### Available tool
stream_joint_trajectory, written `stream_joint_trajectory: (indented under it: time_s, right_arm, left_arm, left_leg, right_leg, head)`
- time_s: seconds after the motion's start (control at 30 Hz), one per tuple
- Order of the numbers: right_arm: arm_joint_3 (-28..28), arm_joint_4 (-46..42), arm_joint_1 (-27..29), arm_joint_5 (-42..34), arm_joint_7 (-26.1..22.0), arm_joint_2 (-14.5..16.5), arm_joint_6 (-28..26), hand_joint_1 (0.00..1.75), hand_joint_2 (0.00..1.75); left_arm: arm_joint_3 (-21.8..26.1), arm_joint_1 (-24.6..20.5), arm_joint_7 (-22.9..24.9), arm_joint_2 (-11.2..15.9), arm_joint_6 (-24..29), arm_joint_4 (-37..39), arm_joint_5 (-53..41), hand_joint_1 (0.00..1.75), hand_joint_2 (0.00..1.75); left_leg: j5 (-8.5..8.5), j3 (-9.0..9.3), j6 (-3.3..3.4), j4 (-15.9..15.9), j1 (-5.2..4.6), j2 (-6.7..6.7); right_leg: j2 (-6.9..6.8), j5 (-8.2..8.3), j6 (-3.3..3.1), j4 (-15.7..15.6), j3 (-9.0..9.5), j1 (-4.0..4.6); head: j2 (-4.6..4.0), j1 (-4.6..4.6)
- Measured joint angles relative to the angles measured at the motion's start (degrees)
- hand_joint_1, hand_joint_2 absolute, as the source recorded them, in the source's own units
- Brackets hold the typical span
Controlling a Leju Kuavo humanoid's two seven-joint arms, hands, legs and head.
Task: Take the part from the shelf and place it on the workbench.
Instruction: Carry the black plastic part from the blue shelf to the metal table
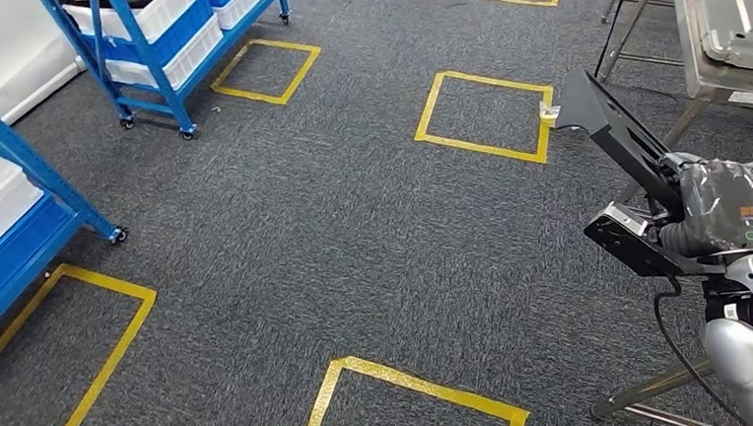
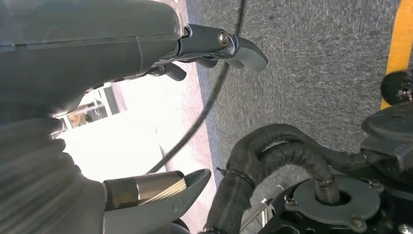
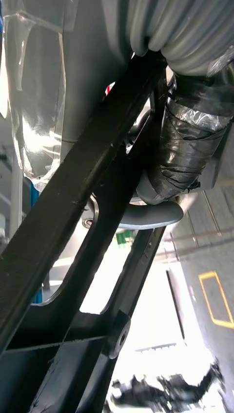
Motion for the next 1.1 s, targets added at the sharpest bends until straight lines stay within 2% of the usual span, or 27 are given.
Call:
stream_joint_trajectory:
  time_s: [0.03, 0.1, 0.13, 0.2, 0.23, 0.27, 0.3, 0.33, 0.37, 0.4, 0.47, 0.53, 0.6, 0.63, 0.67, 0.73, 0.77, 0.8, 0.83, 0.87, 0.9, 0.93, 1.0, 1.03, 1.1]
  right_arm:
    - [0.0, 0.0, 0.0, 0.0, 0.0, -0.1, 0.0, 1.75, 1.75]
    - [-0.1, -0.1, 0.1, 0.0, 0.0, -0.3, 0.0, 1.75, 1.75]
    - [-0.2, -0.2, 0.1, 0.0, 0.0, -0.5, 0.0, 1.75, 1.75]
    - [-0.4, -0.4, 0.0, 0.0, 0.0, -0.6, 0.0, 1.75, 1.75]
    - [-0.5, -0.5, 0.0, 0.0, 0.0, -0.7, 0.0, 1.75, 1.75]
    - [-0.5, -0.5, 0.0, 0.0, 0.0, -0.6, 0.0, 1.75, 1.75]
    - [-0.4, -0.5, 0.1, 0.0, 0.0, -0.6, 0.0, 1.75, 1.75]
    - [-0.4, -0.4, 0.1, 0.0, 0.0, -0.6, 0.0, 1.75, 1.75]
    - [-0.4, -0.4, 0.2, 0.0, 0.0, -0.6, 0.0, 1.75, 1.75]
    - [-0.5, -0.4, 0.1, 0.0, 0.0, -0.6, 0.0, 1.75, 1.75]
    - [-0.5, -0.4, 0.0, 0.0, 0.0, -0.6, 0.0, 1.75, 1.75]
    - [-0.5, -0.4, 0.0, 0.0, -0.1, -0.7, 0.1, 1.75, 1.75]
    - [-0.6, -0.4, 0.0, -0.1, -0.2, -1.0, 0.3, 1.75, 1.75]
    - [-0.7, -0.4, 0.1, -0.2, -0.3, -1.2, 0.4, 1.75, 1.75]
    - [-0.8, -0.4, 0.0, -0.4, -0.4, -1.5, 0.5, 1.75, 1.75]
    - [-0.9, -0.4, -0.4, -0.7, -0.7, -1.9, 0.6, 1.75, 1.75]
    - [-0.9, -0.4, -0.4, -0.8, -0.8, -1.9, 0.7, 1.75, 1.75]
    - [-0.9, -0.4, -0.4, -0.9, -0.9, -2.0, 0.7, 1.75, 1.75]
    - [-0.9, -0.4, -0.2, -0.9, -1.0, -2.0, 0.8, 1.75, 1.75]
    - [-0.9, -0.4, -0.1, -1.0, -1.0, -2.0, 0.8, 1.75, 1.75]
    - [-0.9, -0.4, -0.1, -1.0, -1.0, -2.0, 0.9, 1.75, 1.75]
    - [-1.0, -0.4, -0.1, -1.0, -1.0, -2.0, 0.9, 1.75, 1.75]
    - [-1.0, -0.4, -0.3, -0.9, -1.0, -2.0, 1.1, 1.75, 1.75]
    - [-0.9, -0.4, -0.4, -0.9, -1.0, -2.0, 1.2, 1.75, 1.75]
    - [-0.9, -0.4, -0.5, -0.8, -1.0, -2.0, 1.4, 1.75, 1.75]
  left_arm:
    - [0.0, 0.0, 0.0, 0.0, 0.0, 0.0, 0.0, 0.00, 1.75]
    - [0.0, -0.1, 0.0, -0.1, 0.0, -0.1, -0.1, 0.00, 1.75]
    - [0.0, -0.2, 0.0, -0.1, 0.0, -0.1, -0.2, 0.00, 1.75]
    - [0.0, -0.2, 0.0, -0.1, 0.0, -0.1, -0.4, 0.00, 1.75]
    - [0.0, -0.2, 0.0, -0.1, 0.0, -0.2, -0.6, 0.00, 1.75]
    - [0.0, -0.2, 0.0, -0.1, 0.0, -0.2, -0.7, 0.00, 1.75]
    - [0.0, -0.2, 0.0, -0.1, 0.0, -0.2, -0.8, 0.00, 1.75]
    - [0.0, -0.2, 0.0, -0.1, 0.0, -0.2, -0.8, 0.00, 1.75]
    - [0.0, -0.2, 0.0, -0.1, 0.0, -0.2, -0.8, 0.00, 1.75]
    - [0.0, -0.2, 0.0, -0.1, 0.0, -0.2, -0.8, 0.00, 1.75]
    - [0.0, -0.1, 0.0, -0.1, 0.0, -0.2, -0.8, 0.00, 1.75]
    - [0.0, 0.0, 0.0, -0.1, 0.0, -0.2, -0.9, 0.00, 1.75]
    - [0.0, 0.1, 0.0, 0.1, 0.0, -0.3, -0.9, 0.00, 1.75]
    - [0.0, 0.0, 0.0, 0.2, 0.0, -0.4, -0.9, 0.00, 1.75]
    - [0.0, 0.0, 0.0, 0.2, 0.0, -0.6, -0.9, 0.00, 1.75]
    - [0.0, 0.0, 0.0, 0.2, 0.0, -0.9, -0.9, 0.00, 1.75]
    - [0.0, 0.0, 0.0, 0.2, 0.0, -1.0, -0.9, 0.00, 1.75]
    - [0.0, 0.1, 0.0, 0.2, 0.0, -1.1, -0.9, 0.00, 1.75]
    - [0.0, 0.1, 0.0, 0.1, 0.0, -1.1, -0.9, 0.00, 1.75]
    - [0.0, 0.1, 0.0, 0.1, 0.0, -1.1, -0.9, 0.00, 1.75]
    - [0.0, 0.1, 0.0, 0.1, 0.0, -1.1, -0.9, 0.00, 1.75]
    - [0.0, 0.1, 0.0, 0.1, 0.0, -1.1, -0.9, 0.00, 1.75]
    - [0.1, 0.1, 0.0, 0.1, 0.0, -1.1, -0.8, 0.00, 1.75]
    - [0.1, 0.1, 0.0, 0.1, 0.0, -1.1, -0.8, 0.00, 1.75]
    - [0.1, 0.0, 0.0, 0.1, 0.0, -1.2, -0.7, 0.00, 1.75]
  left_leg:
    - [-0.22, 0.13, -0.34, 0.1, -0.14, 0.55]
    - [-0.59, 0.40, -0.91, 0.1, -0.04, 1.42]
    - [-1.18, 0.30, -1.17, 0.7, 0.10, 0.82]
    - [-3.92, -1.45, -1.53, 4.9, 0.42, -1.95]
    - [-5.82, -3.20, -1.59, 8.6, 0.48, -3.48]
    - [-7.42, -5.19, -1.58, 12.5, 0.51, -4.28]
    - [-8.20, -6.84, -1.53, 15.5, 0.51, -4.65]
    - [-7.81, -7.67, -1.40, 16.5, 0.50, -4.83]
    - [-6.26, -7.40, -1.21, 15.3, 0.50, -4.98]
    - [-3.95, -6.22, -0.96, 12.2, 0.49, -5.54]
    - [-0.27, -3.32, -0.45, 4.9, 0.55, -8.58]
    - [0.54, -1.97, -0.22, 1.6, 0.45, -10.66]
    - [0.75, -1.68, 0.08, 0.9, 0.34, -9.66]
    - [1.09, -1.54, 0.37, 0.4, 0.38, -8.95]
    - [1.46, -1.36, 0.69, -0.1, 0.40, -8.17]
    - [1.90, -1.13, 1.08, -0.8, 0.29, -6.53]
    - [1.92, -1.12, 1.19, -0.8, 0.20, -5.71]
    - [1.89, -1.13, 1.24, -0.8, 0.16, -4.85]
    - [1.81, -1.13, 1.25, -0.8, 0.16, -4.04]
    - [1.69, -1.12, 1.20, -0.7, 0.18, -3.26]
    - [1.52, -1.08, 1.07, -0.6, 0.23, -2.51]
    - [1.26, -1.03, 0.83, -0.3, 0.25, -1.84]
    - [0.53, -0.92, 0.10, 0.2, 0.08, -0.68]
    - [0.21, -0.75, -0.29, 0.4, -0.05, -0.16]
    - [-0.22, -0.27, -0.91, 0.4, -0.06, 0.95]
  right_leg:
    - [-0.03, -0.09, -0.40, -0.6, 0.19, 0.24]
    - [1.43, 0.07, -1.19, -0.7, 0.06, 0.24]
    - [2.04, 0.14, -1.59, -0.8, 0.10, 0.16]
    - [3.10, 0.25, -2.31, -1.0, 0.28, 0.01]
    - [3.67, 0.24, -2.52, -1.0, 0.28, 0.09]
    - [4.27, 0.23, -2.64, -1.0, 0.27, 0.20]
    - [4.98, 0.23, -2.68, -1.0, 0.26, 0.33]
    - [5.73, 0.23, -2.69, -0.9, 0.26, 0.44]
    - [6.52, 0.23, -2.69, -0.9, 0.28, 0.50]
    - [7.31, 0.22, -2.68, -0.8, 0.32, 0.52]
    - [8.75, 0.23, -2.56, -0.5, 0.19, 0.46]
    - [10.17, 0.44, -2.03, -0.4, -0.33, 0.20]
    - [11.57, 0.88, -1.16, -0.5, -0.82, -0.12]
    - [11.04, 0.83, -0.86, -0.4, -1.04, -0.08]
    - [9.66, 0.28, -0.64, 0.4, -1.50, 0.07]
    - [5.79, -2.76, -0.46, 5.3, -3.89, 0.32]
    - [4.70, -4.54, -0.33, 9.0, -5.62, 0.28]
    - [4.27, -5.81, -0.19, 12.3, -7.21, 0.14]
    - [4.04, -6.11, -0.04, 14.2, -8.10, -0.04]
    - [3.82, -5.32, 0.14, 13.9, -7.88, -0.25]
    - [3.27, -3.72, 0.32, 11.3, -6.50, -0.47]
    - [2.01, -1.95, 0.51, 7.4, -4.34, -0.62]
    - [-0.28, 0.07, 0.31, 1.2, -0.93, -0.43]
    - [-0.73, 0.17, 0.01, -0.1, -0.30, -0.26]
    - [0.56, 0.05, -0.83, -0.2, -0.34, -0.06]
  head:
    - [0.00, -0.05]
    - [0.01, -0.10]
    - [0.01, -0.12]
    - [0.01, -0.12]
    - [0.00, -0.12]
    - [0.00, -0.12]
    - [0.00, -0.12]
    - [0.00, -0.12]
    - [0.00, -0.12]
    - [0.00, -0.12]
    - [0.00, -0.12]
    - [0.01, -0.14]
    - [0.01, -0.17]
    - [0.01, -0.16]
    - [0.01, -0.14]
    - [0.01, -0.10]
    - [0.01, -0.09]
    - [0.01, -0.09]
    - [0.00, -0.08]
    - [0.00, -0.08]
    - [0.00, -0.08]
    - [0.00, -0.08]
    - [0.01, -0.08]
    - [0.01, -0.10]
    - [0.01, -0.15]
